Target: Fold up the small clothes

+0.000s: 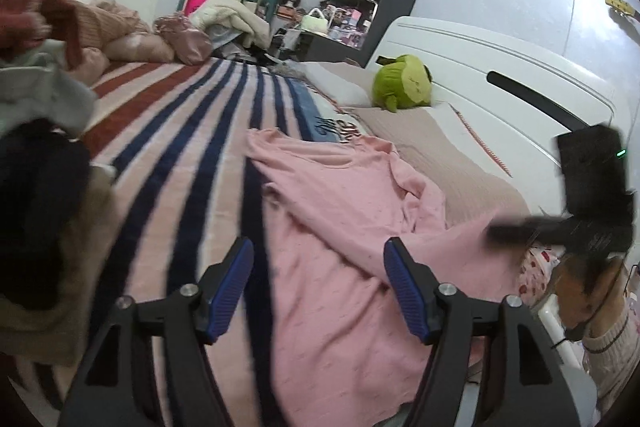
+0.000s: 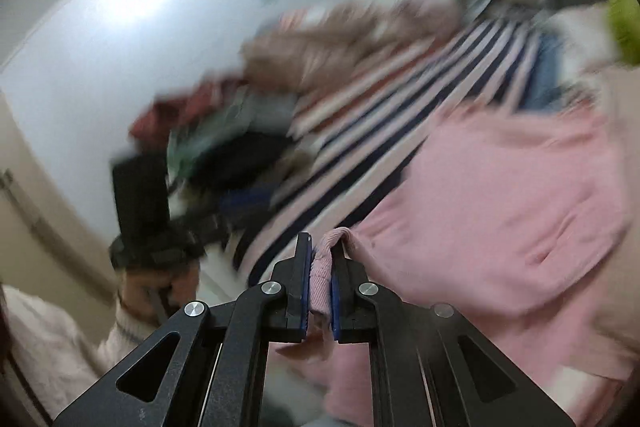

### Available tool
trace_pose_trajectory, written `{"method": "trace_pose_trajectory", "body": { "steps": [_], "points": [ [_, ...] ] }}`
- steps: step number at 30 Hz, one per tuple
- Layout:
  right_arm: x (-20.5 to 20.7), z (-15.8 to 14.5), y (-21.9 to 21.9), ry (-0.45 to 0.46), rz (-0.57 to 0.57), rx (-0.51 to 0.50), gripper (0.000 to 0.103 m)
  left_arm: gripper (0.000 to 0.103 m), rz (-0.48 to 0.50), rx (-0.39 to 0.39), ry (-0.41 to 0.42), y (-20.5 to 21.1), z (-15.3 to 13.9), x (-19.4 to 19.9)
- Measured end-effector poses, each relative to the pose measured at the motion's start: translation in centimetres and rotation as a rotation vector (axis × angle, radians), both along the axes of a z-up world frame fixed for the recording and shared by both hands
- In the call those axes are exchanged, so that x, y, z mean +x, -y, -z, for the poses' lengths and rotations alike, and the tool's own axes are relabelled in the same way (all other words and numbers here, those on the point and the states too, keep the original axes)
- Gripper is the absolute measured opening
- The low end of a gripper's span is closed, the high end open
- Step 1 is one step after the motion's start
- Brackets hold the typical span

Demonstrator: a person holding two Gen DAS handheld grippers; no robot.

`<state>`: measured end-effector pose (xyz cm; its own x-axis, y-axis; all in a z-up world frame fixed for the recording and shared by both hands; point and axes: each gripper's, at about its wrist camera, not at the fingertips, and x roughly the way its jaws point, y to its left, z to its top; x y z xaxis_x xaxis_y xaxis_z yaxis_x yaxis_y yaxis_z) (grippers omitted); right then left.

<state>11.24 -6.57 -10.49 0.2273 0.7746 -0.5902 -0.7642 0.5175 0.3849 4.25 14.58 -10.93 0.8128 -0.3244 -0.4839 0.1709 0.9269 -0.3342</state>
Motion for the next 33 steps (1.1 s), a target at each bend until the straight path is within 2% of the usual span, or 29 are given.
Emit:
{"method": "trace_pose_trajectory", "body": {
  "steps": [2, 3, 5, 7, 9, 14, 17, 18, 19, 20, 21, 24, 27, 29, 30, 32, 33],
  "points": [
    [1.0, 2.9, -2.8, -0.104, -0.079, -0.087, 0.006, 0.065, -0.006, 0.0, -0.001, -0.9, 0.1, -0.6],
    [1.6, 4.1, -3.7, -0.141, -0.084, -0.133, 0.006, 0.066, -0.003, -0.002, -0.004, -1.3, 0.3, -0.9],
    [1.6, 5.2, -3.9, -0.153, -0.058, -0.191, 0.019, 0.066, 0.01, -0.003, -0.007, -1.3, 0.5, -1.0],
    [1.2, 4.3, -2.4, -0.119, -0.002, -0.183, 0.046, 0.066, 0.039, -0.008, -0.012, -0.9, 0.9, -0.9],
    [0.2, 2.8, 0.2, -0.086, 0.041, -0.147, 0.052, 0.066, 0.076, -0.016, -0.017, -0.1, 1.2, -0.7],
    [-1.1, 0.7, 8.2, -0.027, 0.244, -0.096, 0.054, 0.067, 0.261, -0.012, -0.043, 5.1, 3.1, 1.4],
    [-1.8, 1.7, 12.8, -0.066, 0.332, -0.046, 0.054, 0.066, 0.284, 0.02, -0.117, 7.7, 5.1, 3.3],
    [-2.1, 1.8, 13.8, -0.075, 0.348, -0.04, 0.054, 0.062, 0.291, 0.032, -0.137, 8.7, 5.9, 3.9],
    [-2.2, 2.4, 14.5, -0.086, 0.364, -0.036, 0.054, 0.057, 0.295, 0.037, -0.146, 9.2, 6.3, 4.1],
    [-2.3, 2.8, 15.1, -0.094, 0.375, -0.032, 0.054, 0.038, 0.299, 0.043, -0.161, 9.9, 6.8, 4.4],
    [-2.5, 3.3, 15.8, -0.104, 0.386, -0.025, 0.054, 0.015, 0.292, 0.052, -0.177, 10.4, 7.1, 4.5],
    [-2.8, 4.2, 17.7, -0.132, 0.41, 0.003, 0.054, 0.012, 0.242, 0.053, -0.159, 10.5, 6.5, 4.2],
    [-2.7, 4.8, 18.1, -0.137, 0.422, 0.009, 0.054, 0.011, 0.178, 0.064, -0.042, 9.4, 3.3, 2.5],
    [-2.5, 4.8, 18.8, -0.133, 0.425, 0.01, 0.054, 0.011, 0.158, 0.111, 0.022, 8.7, 1.0, 1.1],
    [-2.4, 4.7, 18.9, -0.131, 0.425, 0.01, 0.054, 0.012, 0.152, 0.159, 0.04, 8.4, 0.2, 0.4],
    [-2.1, 4.7, 19.0, -0.123, 0.425, 0.002, 0.054, 0.012, 0.129, 0.229, 0.034, 7.8, 0.2, 0.2],
    [-2.0, 4.9, 18.8, -0.12, 0.425, -0.004, 0.054, 0.012, 0.138, 0.255, -0.017, 7.4, 1.2, 0.4]
  ]
}}
